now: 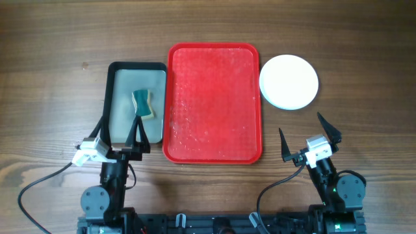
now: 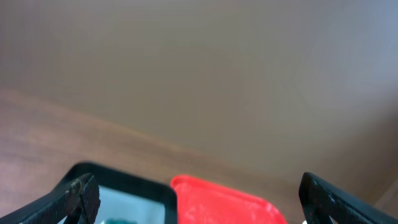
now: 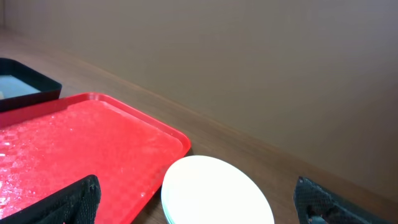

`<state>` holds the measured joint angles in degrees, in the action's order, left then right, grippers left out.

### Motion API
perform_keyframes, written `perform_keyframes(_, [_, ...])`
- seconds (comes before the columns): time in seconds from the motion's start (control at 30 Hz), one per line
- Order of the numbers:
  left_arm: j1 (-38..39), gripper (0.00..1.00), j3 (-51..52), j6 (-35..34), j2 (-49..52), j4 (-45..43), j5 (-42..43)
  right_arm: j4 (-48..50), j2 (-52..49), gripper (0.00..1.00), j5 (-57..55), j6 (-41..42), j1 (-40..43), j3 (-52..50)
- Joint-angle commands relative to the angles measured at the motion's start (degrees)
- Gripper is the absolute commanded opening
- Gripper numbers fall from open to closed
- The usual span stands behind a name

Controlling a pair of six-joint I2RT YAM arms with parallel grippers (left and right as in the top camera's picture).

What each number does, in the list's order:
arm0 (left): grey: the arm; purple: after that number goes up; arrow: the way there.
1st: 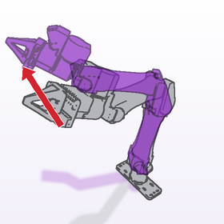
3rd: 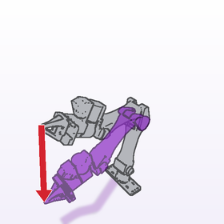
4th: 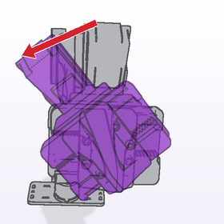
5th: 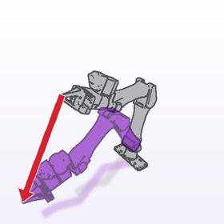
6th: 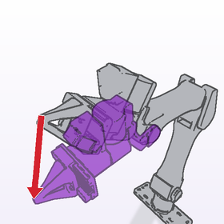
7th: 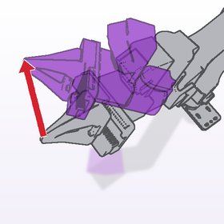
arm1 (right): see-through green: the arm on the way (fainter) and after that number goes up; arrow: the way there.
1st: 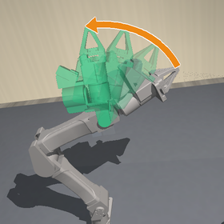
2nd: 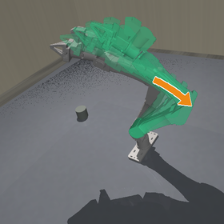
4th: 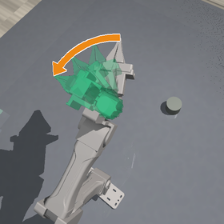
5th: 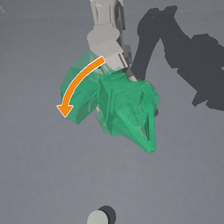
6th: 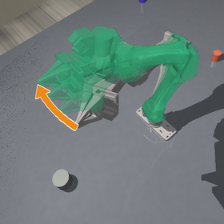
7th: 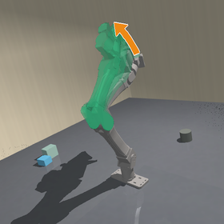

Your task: Clean dirty plates on tray and stack at the side

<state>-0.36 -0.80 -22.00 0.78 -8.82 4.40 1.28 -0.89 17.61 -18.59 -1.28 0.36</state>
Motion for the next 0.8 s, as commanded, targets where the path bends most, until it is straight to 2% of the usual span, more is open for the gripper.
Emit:
perform_keyframes(0.0, [0.2,1.0,0.5,-1.0,-0.6,3.4,0.7,0.2,0.7,1.0,0.8,-0.9,0.3,-0.1])
perform_keyframes(0.17, [0.2,1.0,0.5,-0.7,-0.6,13.3,0.4,0.2,0.7,1.0,0.8,-0.9,0.3,-0.1])
perform_keyframes(0.3, [0.2,1.0,0.5,7.8,-0.6,13.0,0.1,0.2,0.7,1.0,0.8,-0.9,0.3,-0.1])
perform_keyframes(0.4, [0.2,1.0,0.5,11.4,-0.6,13.0,0.3,0.2,0.7,1.0,0.8,-0.9,0.3,-0.1])
perform_keyframes(0.77, [0.2,1.0,0.5,11.3,-0.5,12.9,0.2,0.2,0.7,1.0,0.8,-0.9,0.3,-0.1])
